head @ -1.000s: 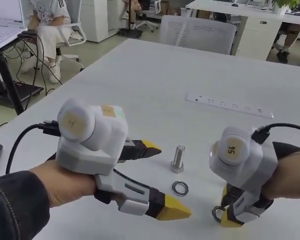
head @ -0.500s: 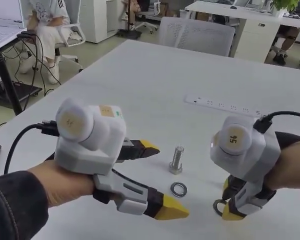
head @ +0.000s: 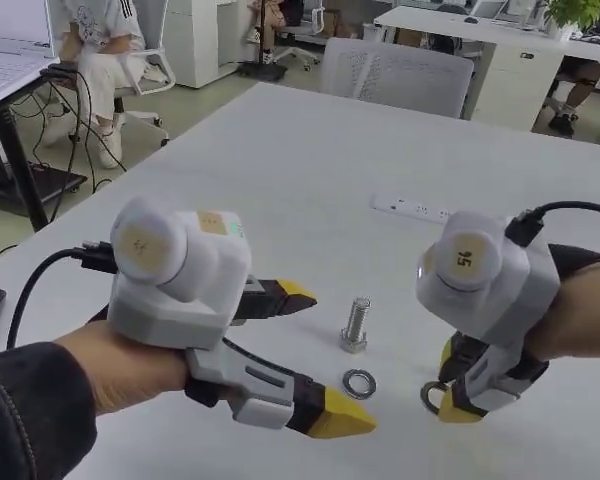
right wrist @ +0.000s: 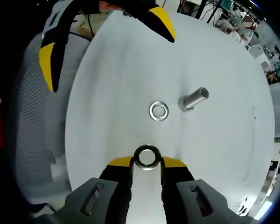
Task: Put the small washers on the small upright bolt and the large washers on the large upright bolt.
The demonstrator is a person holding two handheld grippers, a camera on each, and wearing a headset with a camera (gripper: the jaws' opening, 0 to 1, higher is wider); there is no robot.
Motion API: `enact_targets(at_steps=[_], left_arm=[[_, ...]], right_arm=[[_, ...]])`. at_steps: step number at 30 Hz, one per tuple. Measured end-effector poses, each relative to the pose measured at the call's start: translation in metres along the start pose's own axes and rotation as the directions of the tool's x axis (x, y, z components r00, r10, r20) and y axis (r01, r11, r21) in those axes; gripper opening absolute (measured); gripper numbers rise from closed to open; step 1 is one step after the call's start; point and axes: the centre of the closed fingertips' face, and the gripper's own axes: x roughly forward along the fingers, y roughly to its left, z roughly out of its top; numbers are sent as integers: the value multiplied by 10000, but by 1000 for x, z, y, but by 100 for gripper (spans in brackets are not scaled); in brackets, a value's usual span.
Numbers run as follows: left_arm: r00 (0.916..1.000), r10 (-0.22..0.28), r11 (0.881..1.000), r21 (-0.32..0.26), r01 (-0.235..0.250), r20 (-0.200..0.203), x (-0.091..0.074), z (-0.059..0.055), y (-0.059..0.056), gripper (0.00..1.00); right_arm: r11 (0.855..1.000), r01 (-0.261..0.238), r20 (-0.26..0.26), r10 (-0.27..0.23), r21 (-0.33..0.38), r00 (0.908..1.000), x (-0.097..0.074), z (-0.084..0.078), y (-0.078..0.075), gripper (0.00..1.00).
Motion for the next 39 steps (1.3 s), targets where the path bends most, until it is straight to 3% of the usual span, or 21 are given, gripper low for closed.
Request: enact_targets(at_steps=[16,39], left_arm=[[9993,343,9994,40,-343,156,-8,9,8,81],[9955,918,9957,-175,-914,230,-22,9,22,81]], right_arm=[[9984,399,185,-392,-389,9991,-21,21,-21,24],[9907,717,349,-681,-1156,9971,-38,60,-47,24]])
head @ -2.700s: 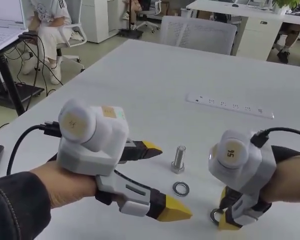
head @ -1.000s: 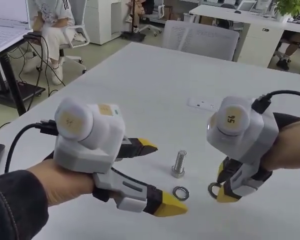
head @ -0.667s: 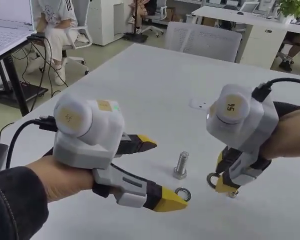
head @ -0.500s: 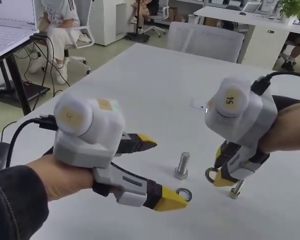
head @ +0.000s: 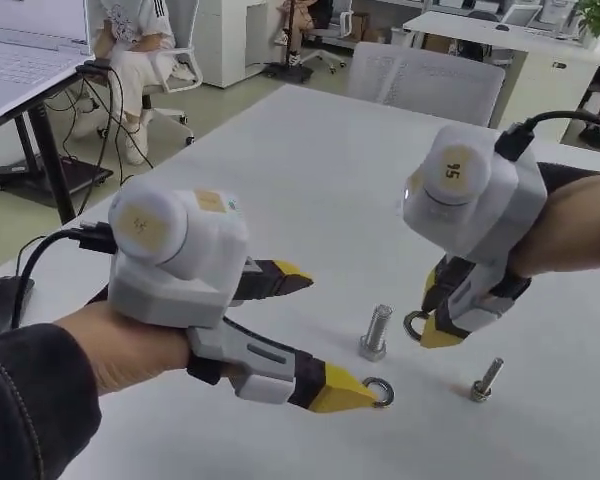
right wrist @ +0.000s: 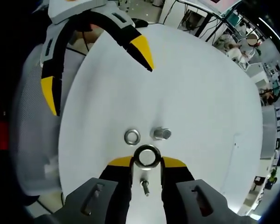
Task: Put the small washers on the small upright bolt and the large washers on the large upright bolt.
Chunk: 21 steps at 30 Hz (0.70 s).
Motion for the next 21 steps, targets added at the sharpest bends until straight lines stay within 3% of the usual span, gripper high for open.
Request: enact_targets(at_steps=[21], left_arm=[[9989,410,9987,-285,-417,-233,-6,-11,10,80]], right_arm=[[9986,-244,69,248,-477,9997,12,18,-15,24]])
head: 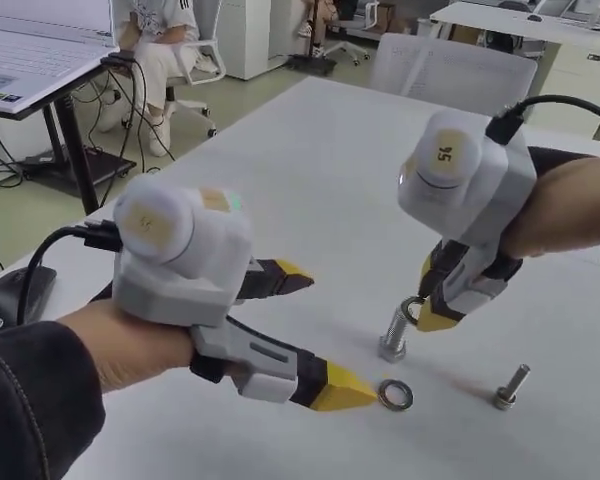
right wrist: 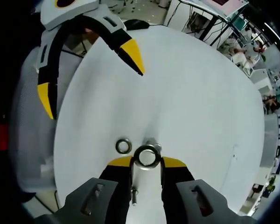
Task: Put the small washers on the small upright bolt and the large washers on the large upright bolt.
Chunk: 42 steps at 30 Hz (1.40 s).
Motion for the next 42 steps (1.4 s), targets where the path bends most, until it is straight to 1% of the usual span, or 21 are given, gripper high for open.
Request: enact_targets(at_steps=[7,12,25,31,42], left_arm=[[10000,15,10000,-69,-15,-61,1,-2,2,80],[10000,28,9999,-101,-29,-75,1,-3,4,80],[9999,-34,9999,-121,33,-126,4,-4,2,79],[9999,-27,9999,-142,24,-159,4,-5,3,79],[9999,-14,9999,-166,12,-144,5,-5,3,79]], right_arm=[[9998,-152,-31,152,-84,9999,4,2,-6,24],[9995,-283,-53,282,-150,9996,7,4,-8,24],[9989,-435,-170,433,-150,9989,13,0,-15,24],[9985,-507,-190,503,-206,9986,14,1,-12,24],[9978,-605,-309,597,-269,9977,19,-1,-14,24]])
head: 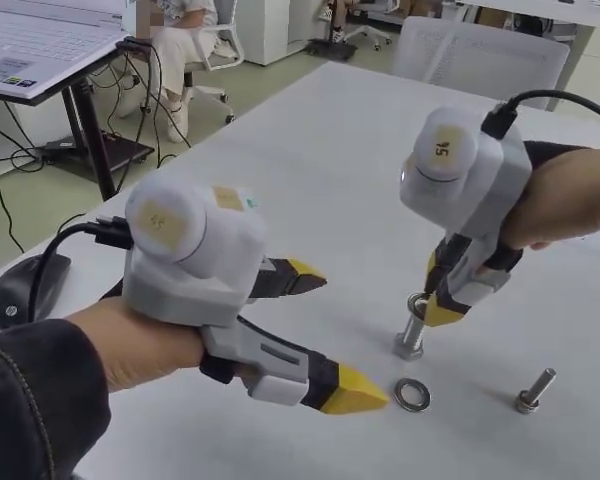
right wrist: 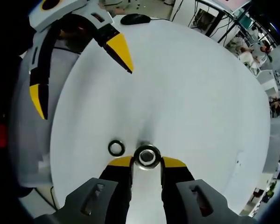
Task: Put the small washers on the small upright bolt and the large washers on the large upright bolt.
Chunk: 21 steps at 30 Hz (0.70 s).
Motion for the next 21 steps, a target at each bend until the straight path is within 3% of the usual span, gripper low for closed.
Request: enact_targets(at_steps=[21], left_arm=[[10000,-16,10000,-30,16,-46,1,-1,1,79]], right_arm=[[9997,-246,-168,247,26,9996,17,-3,0,24]])
